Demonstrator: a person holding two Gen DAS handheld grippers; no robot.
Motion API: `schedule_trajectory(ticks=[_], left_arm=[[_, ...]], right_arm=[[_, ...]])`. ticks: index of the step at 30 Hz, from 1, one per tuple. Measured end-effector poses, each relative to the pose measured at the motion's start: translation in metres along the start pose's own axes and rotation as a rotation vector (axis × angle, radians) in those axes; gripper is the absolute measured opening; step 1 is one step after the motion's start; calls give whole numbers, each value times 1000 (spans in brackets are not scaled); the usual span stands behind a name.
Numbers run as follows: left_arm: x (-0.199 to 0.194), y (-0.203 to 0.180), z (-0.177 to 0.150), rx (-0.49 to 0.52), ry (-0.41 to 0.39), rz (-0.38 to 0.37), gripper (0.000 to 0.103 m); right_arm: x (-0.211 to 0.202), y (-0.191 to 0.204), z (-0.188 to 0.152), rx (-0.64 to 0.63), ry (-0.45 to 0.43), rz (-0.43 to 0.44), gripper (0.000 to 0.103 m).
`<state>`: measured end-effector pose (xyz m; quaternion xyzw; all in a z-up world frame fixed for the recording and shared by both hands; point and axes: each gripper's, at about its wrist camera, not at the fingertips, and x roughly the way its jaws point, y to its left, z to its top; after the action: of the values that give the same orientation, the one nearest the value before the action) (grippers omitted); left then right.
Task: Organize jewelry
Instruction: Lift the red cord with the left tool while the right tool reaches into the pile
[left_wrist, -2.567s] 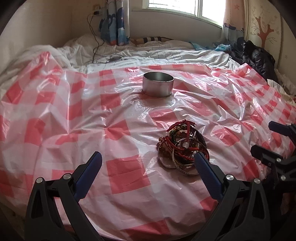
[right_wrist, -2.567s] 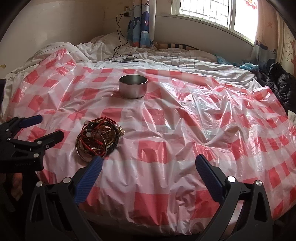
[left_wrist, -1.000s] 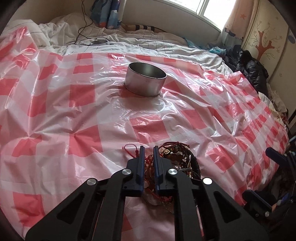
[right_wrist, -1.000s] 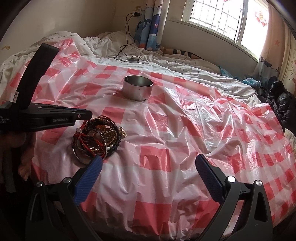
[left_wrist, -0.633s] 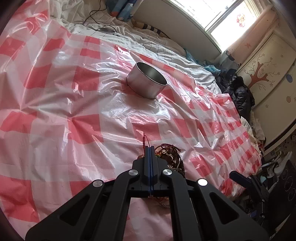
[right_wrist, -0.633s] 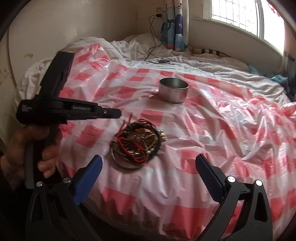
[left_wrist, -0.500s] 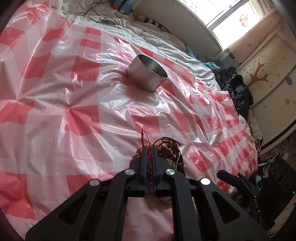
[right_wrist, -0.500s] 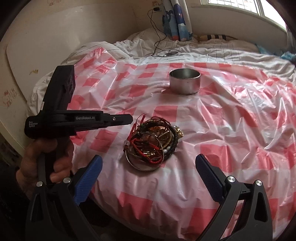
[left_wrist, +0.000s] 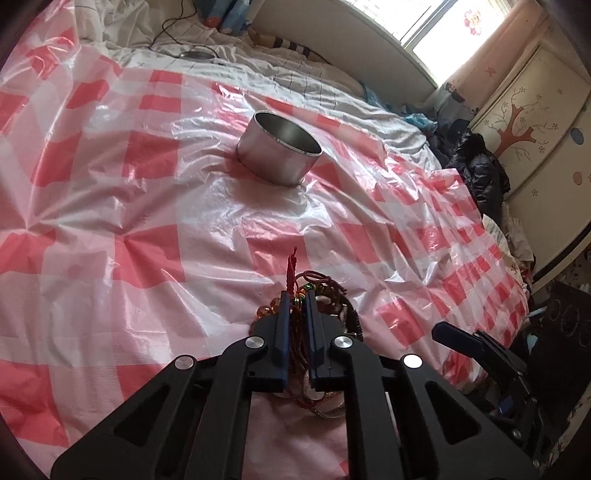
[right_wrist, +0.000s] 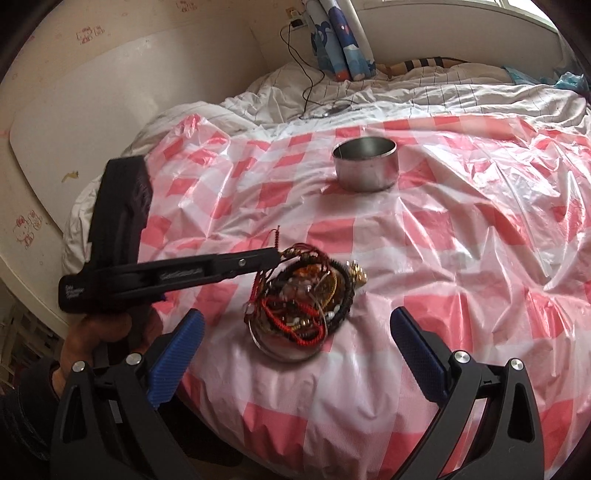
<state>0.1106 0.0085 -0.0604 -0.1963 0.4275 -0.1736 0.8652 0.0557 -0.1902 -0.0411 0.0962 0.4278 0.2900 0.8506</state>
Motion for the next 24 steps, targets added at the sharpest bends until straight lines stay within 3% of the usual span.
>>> schedule_trajectory(ticks=[7, 11, 18, 20, 22, 24], left_arm=[[-48, 30, 8, -82, -130, -47, 7], [-49, 46, 12, -122, -106, -50, 7], [-46, 53, 10, -141, -90, -76, 7], [-45, 50, 10, -123, -80, -66, 7], [-44, 50, 10, -110, -80, -6, 7], [-48, 55, 11, -114, -96, 55, 8]], right_arm=[[40, -5, 42, -115, 79, 59, 97], [61, -4, 56, -138, 128, 145, 97], [101, 24, 72, -245, 211, 179, 97], [120, 28, 73, -268, 254, 147, 96], [139, 29, 69, -312, 309, 36, 80], [152, 26, 59, -346, 346, -83, 77]])
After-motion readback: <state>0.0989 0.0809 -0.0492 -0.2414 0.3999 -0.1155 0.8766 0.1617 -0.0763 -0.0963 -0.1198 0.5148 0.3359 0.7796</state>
